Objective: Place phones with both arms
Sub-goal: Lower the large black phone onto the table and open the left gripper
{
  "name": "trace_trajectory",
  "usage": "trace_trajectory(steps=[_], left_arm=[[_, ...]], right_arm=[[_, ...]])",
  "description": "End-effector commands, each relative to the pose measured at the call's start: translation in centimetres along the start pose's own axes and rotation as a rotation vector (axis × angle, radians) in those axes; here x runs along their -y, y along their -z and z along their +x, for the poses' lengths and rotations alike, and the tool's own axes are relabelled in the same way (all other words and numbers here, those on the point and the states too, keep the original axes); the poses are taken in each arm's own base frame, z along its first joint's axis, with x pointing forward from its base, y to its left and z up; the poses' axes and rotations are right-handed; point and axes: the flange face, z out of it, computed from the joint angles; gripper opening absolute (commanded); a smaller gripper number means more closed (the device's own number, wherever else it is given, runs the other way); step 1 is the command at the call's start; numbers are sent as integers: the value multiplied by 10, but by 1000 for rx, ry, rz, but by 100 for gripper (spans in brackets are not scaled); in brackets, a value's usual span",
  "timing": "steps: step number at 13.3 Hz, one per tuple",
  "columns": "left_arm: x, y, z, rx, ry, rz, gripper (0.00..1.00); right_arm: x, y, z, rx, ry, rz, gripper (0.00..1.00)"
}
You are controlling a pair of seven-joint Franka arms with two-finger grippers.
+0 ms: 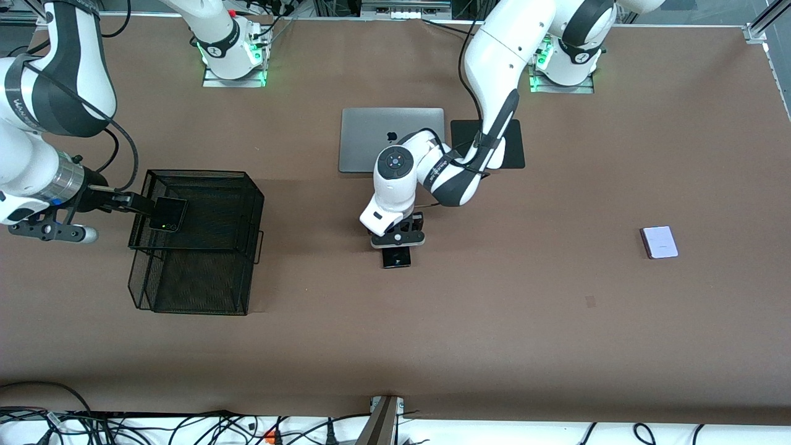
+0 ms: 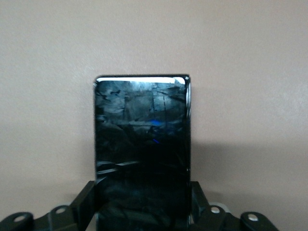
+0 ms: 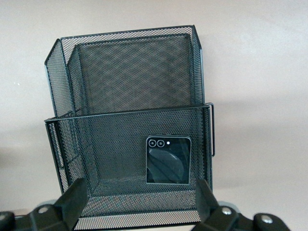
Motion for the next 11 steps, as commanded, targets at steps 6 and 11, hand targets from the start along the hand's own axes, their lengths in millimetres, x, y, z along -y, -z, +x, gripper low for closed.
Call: trace_trajectory(steps=[6,11], left_arm=[[33,96,68,-92,82,7,100],[145,141,107,61,-30,85,100]], right_arm=[[12,7,-3,12,15,21,99],[166,3,-26,21,82,52,99]])
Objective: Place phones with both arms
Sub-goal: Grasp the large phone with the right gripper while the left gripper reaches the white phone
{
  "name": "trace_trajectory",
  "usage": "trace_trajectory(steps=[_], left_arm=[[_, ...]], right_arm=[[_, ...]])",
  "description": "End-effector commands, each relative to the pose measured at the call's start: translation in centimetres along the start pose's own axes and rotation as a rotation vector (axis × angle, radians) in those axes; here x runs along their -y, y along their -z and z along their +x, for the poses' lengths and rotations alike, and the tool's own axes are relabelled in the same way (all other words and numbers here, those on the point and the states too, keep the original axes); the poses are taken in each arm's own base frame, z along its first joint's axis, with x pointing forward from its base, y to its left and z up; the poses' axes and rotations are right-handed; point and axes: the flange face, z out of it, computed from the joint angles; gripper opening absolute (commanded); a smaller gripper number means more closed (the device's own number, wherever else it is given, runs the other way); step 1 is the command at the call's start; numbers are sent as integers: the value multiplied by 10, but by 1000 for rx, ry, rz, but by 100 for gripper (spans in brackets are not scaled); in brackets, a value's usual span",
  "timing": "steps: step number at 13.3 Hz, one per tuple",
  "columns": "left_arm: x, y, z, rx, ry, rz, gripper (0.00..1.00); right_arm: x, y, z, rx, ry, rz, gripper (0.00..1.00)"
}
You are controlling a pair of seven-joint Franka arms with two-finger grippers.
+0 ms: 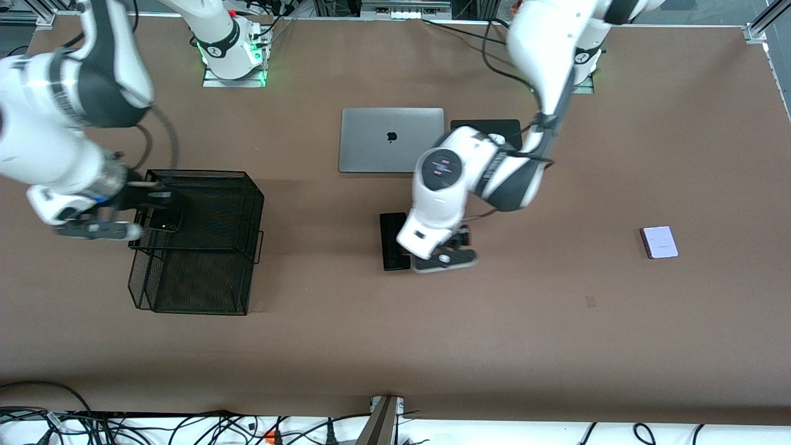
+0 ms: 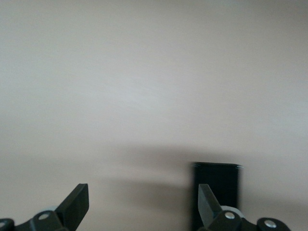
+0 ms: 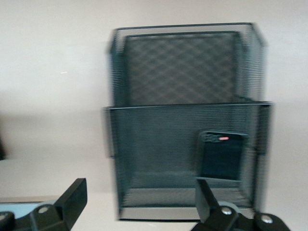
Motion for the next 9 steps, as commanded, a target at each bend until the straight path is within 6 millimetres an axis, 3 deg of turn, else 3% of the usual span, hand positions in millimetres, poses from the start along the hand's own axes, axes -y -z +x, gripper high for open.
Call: trace_trajectory(steps=[1,2,5,7,9], left_arm=[[70,5,-1,83,-92,20,100],[94,-2,-2,109,-120,33,100],[177,-10,12,163,-209,53,100],[229,-7,19,168,-274,90,100],[281,-8,30,173,-330,133,100]], right_arm=[[96,-15,-1,19,34,9,99],[130,-27,2,22,51,9,99],[250,-89,1,39,118,67,99],[307,-137,-9,-5,161,67,99],[334,-183,-17,-55,207,63,99]])
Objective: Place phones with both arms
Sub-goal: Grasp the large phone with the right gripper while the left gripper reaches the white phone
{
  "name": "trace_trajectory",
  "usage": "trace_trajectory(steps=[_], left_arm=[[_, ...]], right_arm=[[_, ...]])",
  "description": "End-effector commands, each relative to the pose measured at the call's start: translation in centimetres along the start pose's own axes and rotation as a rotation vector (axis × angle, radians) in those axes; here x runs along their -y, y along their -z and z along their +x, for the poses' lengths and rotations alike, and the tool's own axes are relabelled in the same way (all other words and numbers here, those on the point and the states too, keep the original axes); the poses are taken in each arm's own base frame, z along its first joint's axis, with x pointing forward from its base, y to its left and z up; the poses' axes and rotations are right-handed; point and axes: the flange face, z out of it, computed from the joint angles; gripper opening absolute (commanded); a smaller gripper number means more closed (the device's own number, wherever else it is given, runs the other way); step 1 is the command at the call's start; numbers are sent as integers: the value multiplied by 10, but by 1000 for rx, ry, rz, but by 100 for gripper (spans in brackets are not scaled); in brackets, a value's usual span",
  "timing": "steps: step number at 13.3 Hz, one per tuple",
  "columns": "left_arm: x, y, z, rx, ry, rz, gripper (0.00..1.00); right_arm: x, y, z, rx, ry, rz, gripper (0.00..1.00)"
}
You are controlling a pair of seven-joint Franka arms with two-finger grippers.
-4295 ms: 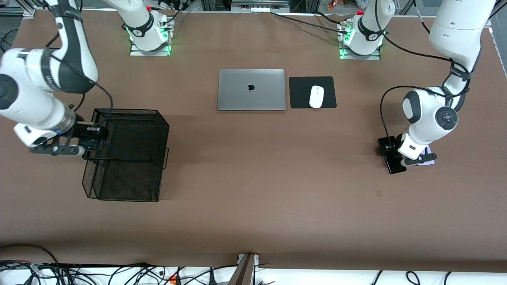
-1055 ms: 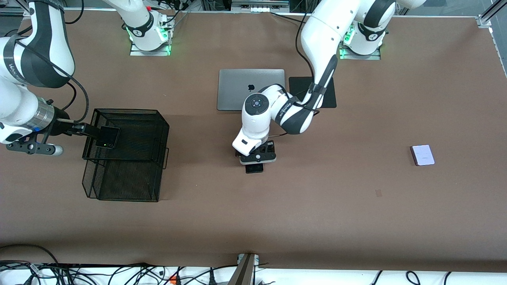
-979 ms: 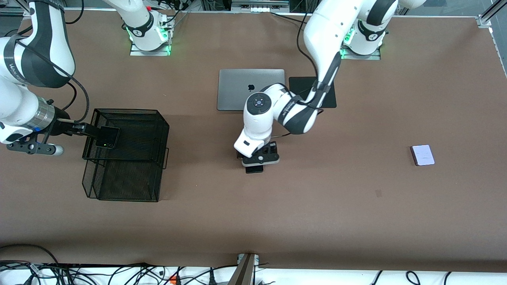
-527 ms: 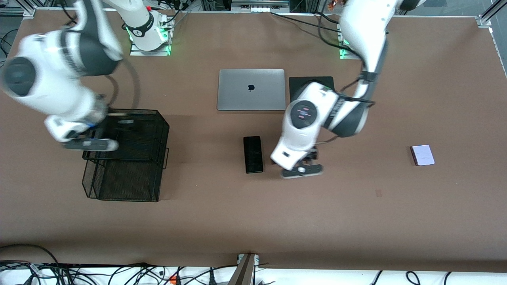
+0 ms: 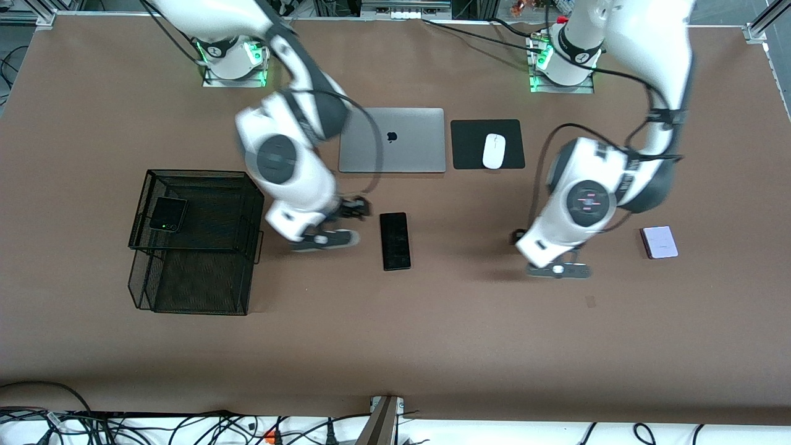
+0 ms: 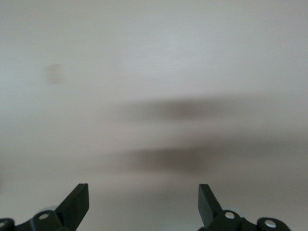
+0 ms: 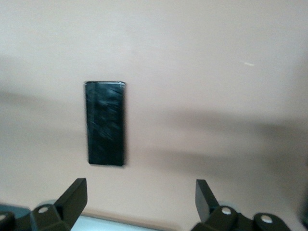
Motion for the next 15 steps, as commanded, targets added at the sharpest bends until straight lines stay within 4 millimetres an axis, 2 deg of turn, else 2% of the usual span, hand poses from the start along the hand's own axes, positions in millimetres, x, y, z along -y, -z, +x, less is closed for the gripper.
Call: trace_trajectory(steps=[1,3,5,7,11,15], left_arm=[[66,3,-20,-4,-104,29,100],[122,1,-27,-37,-153,16,100],[170,-8,-36,-41,-125,8,100],[204,-30,-46,-36,-68,-2,100],[253,-83,-76,-120,-22,-9,100],[292,-110,-90,-101,64,-19,100]], right_arm=[[37,-55,1,-56,44,-15,99],[55,-95,-5,-119,29,-29,99],[65,-125,-12,-148,41,-44,99],[68,-138,-16,-154,64,-70,99],[75,-163,-25,-167,70,-77,99],[79,-169,-30,-171,87,-100,99]])
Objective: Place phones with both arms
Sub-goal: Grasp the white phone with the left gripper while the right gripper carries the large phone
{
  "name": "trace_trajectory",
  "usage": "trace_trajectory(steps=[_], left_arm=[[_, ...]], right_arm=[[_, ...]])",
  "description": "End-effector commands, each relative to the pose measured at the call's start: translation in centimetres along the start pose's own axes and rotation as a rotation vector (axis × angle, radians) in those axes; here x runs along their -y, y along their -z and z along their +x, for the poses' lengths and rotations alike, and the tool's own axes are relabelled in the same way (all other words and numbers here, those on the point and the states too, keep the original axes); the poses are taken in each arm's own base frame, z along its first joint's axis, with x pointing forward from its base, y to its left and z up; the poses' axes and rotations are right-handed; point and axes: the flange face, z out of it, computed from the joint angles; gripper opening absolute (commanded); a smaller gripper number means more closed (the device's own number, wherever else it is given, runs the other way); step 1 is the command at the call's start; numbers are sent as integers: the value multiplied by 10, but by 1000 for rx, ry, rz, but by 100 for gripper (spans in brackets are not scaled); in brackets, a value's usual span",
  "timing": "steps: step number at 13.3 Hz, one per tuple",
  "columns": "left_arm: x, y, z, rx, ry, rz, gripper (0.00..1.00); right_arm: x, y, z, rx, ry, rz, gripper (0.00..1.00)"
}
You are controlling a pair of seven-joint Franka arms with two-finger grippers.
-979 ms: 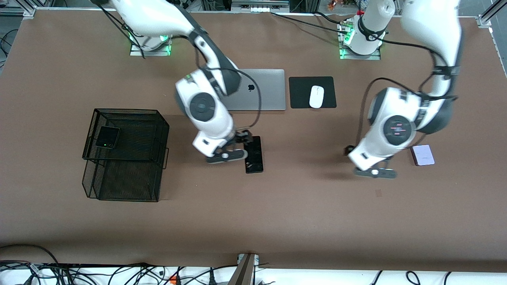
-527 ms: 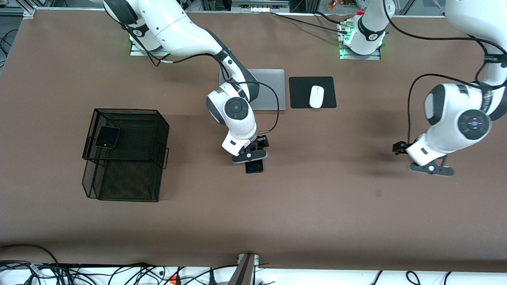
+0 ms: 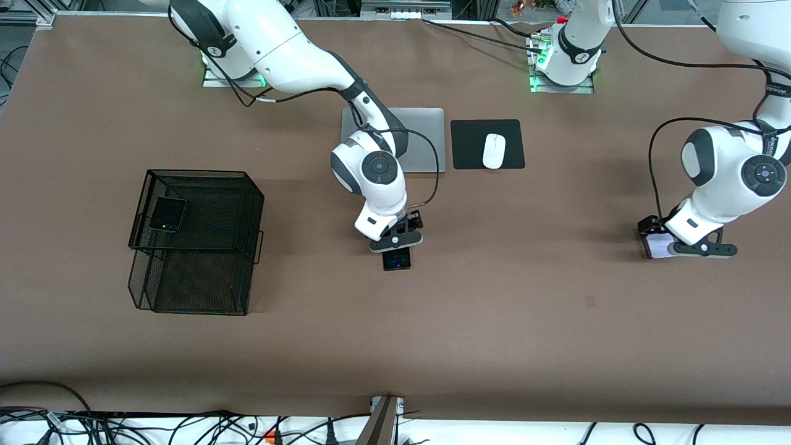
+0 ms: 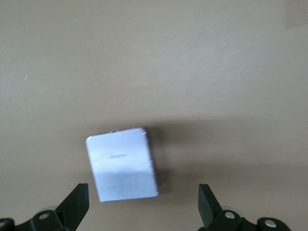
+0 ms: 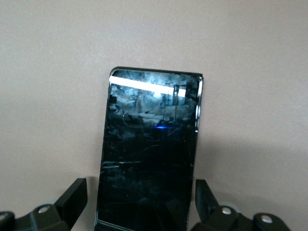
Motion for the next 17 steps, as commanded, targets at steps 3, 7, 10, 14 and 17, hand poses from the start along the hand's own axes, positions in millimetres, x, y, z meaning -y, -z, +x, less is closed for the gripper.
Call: trace_trajectory(steps=[3,7,10,14,17], left_arm=[[35,-28,-13,-30,118,0,100],[29,-56,-11,-54,246,-3,100],[27,-63,-9,-48,268,-4,100],[27,-68,-7,-50,267,-4,100],[28,-73,-7,-46,237,-2,100]], right_arm=[[3,-7,0,-26,20,-33,99],[4,-9,-1,-32,36,-44,75],[5,0,2,-36,11,-41,0],[-35,62,34,-21,-44,-136,0],[-107,169,66,-5,-160,-224,0]])
